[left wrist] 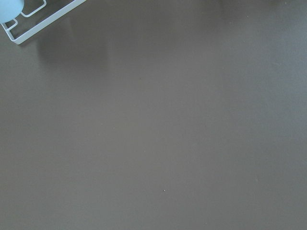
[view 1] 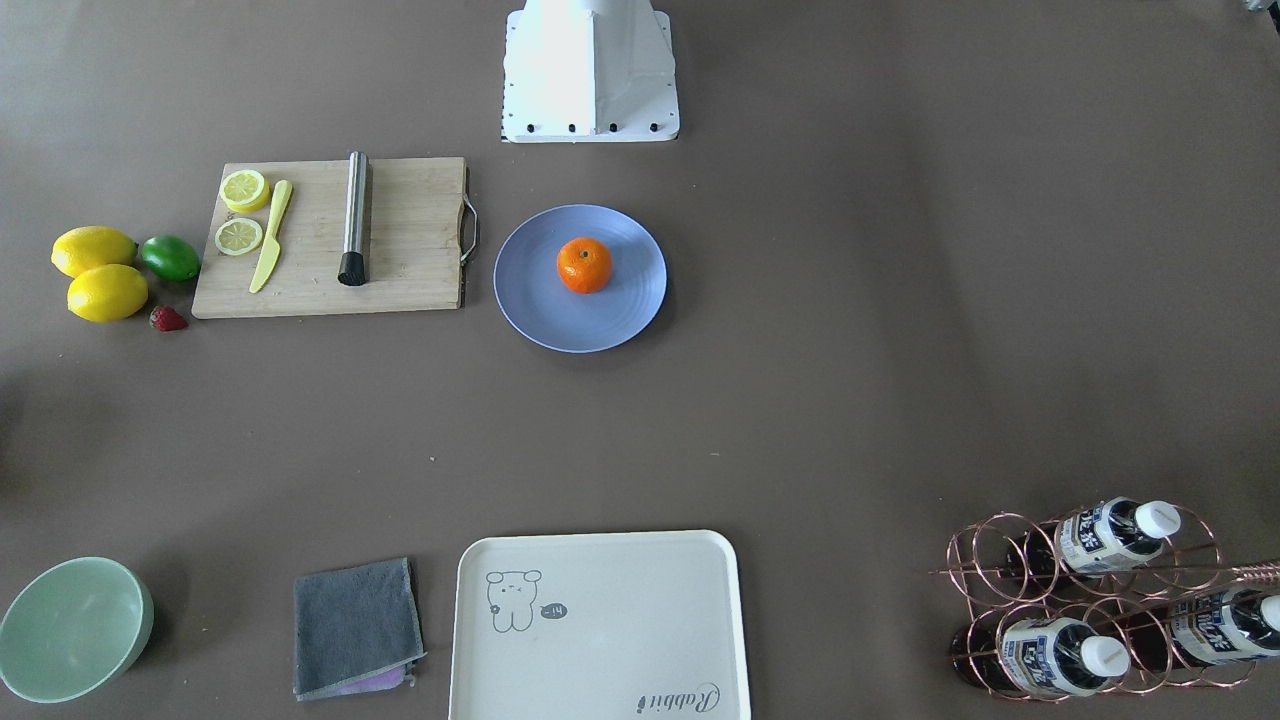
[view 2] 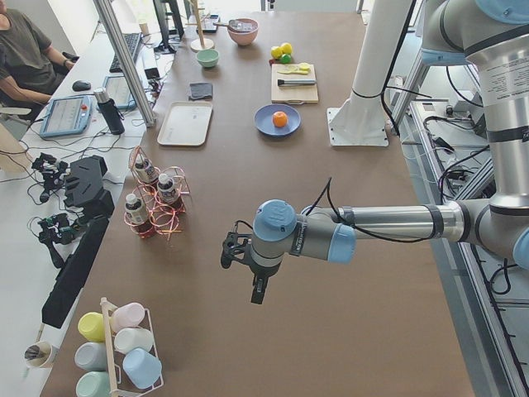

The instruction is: Pick orange to plate

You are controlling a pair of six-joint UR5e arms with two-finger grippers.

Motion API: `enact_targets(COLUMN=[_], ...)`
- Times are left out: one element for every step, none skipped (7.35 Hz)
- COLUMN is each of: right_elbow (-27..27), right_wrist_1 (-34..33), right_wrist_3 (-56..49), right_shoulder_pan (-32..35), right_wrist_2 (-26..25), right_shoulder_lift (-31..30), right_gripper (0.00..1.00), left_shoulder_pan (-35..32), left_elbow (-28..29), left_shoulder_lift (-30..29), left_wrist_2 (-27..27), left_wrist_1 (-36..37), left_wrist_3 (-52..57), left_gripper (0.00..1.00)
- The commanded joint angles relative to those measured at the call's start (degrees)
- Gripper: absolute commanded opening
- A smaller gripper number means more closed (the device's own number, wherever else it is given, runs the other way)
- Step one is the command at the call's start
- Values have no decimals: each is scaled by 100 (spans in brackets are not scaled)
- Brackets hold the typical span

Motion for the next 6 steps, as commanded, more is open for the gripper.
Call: enact_targets(right_elbow=[0,0,0,0,0,0], right_wrist_1=[5,5,-4,5,5,5], right_wrist_3=[9,0,9,9,9,9], right_shoulder_pan=[0,0,0,0,0,0], right_wrist_2=[24,33,33,77,103,104], right_shoulder_lift=[2,-7,-7,-7,-7,-7], right_gripper=[100,100,100,100,100,100], left_shoulder_pan=[0,0,0,0,0,0], left_elbow=[5,-3,5,-3,5,6], left_shoulder_lift=[0,0,0,0,9,0], left_wrist_2=[-1,-1,-1,-1,-1,-1], left_wrist_1=[-7,-15,-16,-24,-24,-24], left_wrist_3=[0,0,0,0,0,0], left_gripper=[97,97,97,97,97,97])
